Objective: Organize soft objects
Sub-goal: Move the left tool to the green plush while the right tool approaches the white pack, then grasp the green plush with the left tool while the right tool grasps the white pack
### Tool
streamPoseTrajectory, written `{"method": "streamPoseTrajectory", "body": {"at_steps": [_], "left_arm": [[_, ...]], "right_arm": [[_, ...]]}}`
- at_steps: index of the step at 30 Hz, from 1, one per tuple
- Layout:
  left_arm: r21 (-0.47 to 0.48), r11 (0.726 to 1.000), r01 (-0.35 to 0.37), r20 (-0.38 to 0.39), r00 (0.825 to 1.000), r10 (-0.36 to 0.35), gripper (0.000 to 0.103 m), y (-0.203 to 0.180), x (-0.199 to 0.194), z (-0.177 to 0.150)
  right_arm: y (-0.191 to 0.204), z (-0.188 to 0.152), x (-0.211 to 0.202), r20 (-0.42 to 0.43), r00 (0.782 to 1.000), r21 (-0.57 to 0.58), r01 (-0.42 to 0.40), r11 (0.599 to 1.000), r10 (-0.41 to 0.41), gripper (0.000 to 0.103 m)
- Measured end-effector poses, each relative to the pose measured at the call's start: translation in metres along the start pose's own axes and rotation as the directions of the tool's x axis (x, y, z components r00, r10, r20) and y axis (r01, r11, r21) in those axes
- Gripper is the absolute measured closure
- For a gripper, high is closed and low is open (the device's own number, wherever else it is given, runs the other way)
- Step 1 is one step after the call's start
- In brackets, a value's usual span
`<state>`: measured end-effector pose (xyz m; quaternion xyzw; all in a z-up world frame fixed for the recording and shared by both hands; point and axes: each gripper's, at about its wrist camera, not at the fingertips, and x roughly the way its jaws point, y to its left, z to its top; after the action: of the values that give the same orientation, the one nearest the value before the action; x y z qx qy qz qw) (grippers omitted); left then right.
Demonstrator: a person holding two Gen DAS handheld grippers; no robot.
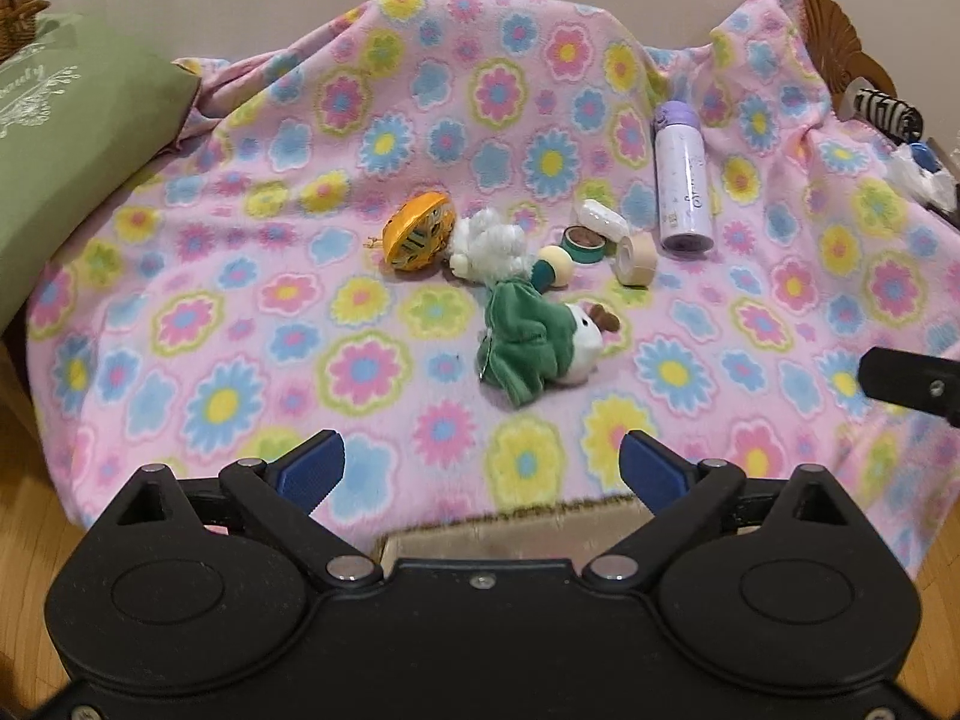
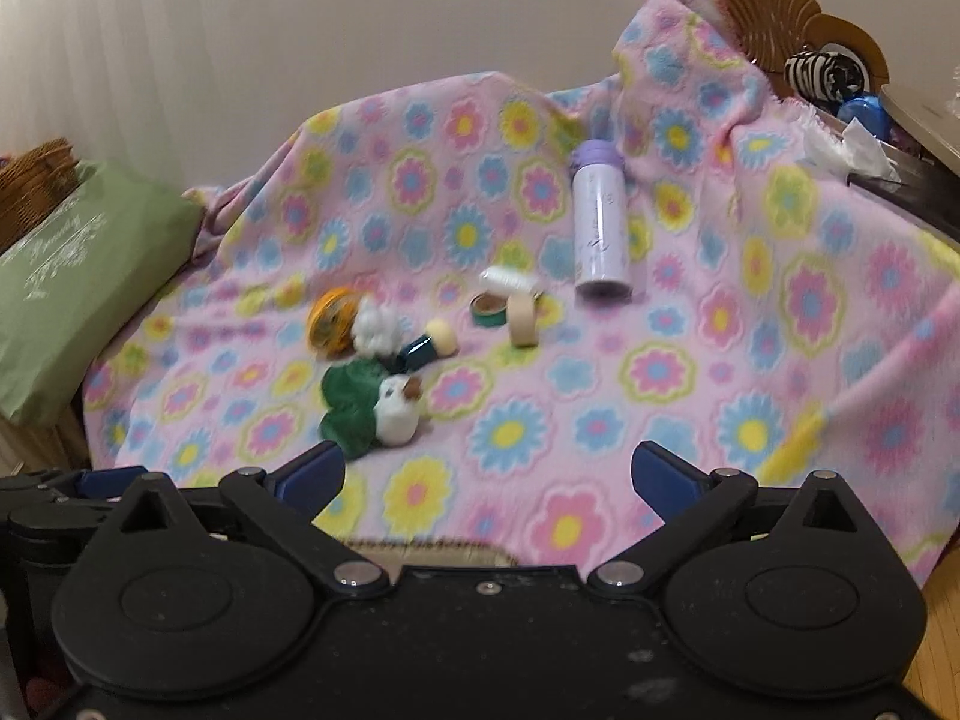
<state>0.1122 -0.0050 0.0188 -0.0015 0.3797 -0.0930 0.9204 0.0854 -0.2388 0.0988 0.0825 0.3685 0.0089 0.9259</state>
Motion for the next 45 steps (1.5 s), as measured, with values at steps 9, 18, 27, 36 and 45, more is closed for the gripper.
{"method": "streamPoseTrajectory", "body": {"at_steps": [9,18,27,36,45], "left_arm": [[0.047,0.998,0.030,-0.001,1.000,-0.030,0.007,-0.014,0.045,0.022],[0.081,0.994,0.068,-0.018,0.998,-0.067,0.006,-0.028,0.089,0.035],[0.064,0.997,0.046,-0.023,0.999,-0.044,0.006,-0.028,0.132,0.043],[0.024,0.996,0.083,-0.079,0.994,-0.081,0.006,-0.023,0.161,0.043],[-0.054,0.988,0.145,-0.097,0.984,-0.149,0.017,-0.006,0.167,0.046]], "right_arm": [[-0.011,0.015,0.047,-0.021,0.999,0.025,0.040,0.999,-0.040,0.000],[-0.009,0.015,0.080,0.044,0.997,0.008,0.068,0.998,-0.068,0.000],[-0.013,0.028,0.121,-0.021,0.998,0.013,0.063,0.998,-0.062,0.000],[-0.012,0.032,0.155,-0.085,0.996,0.032,0.036,0.999,-0.033,0.000],[-0.007,0.031,0.175,-0.124,0.992,0.010,0.040,0.999,-0.038,0.000]]}}
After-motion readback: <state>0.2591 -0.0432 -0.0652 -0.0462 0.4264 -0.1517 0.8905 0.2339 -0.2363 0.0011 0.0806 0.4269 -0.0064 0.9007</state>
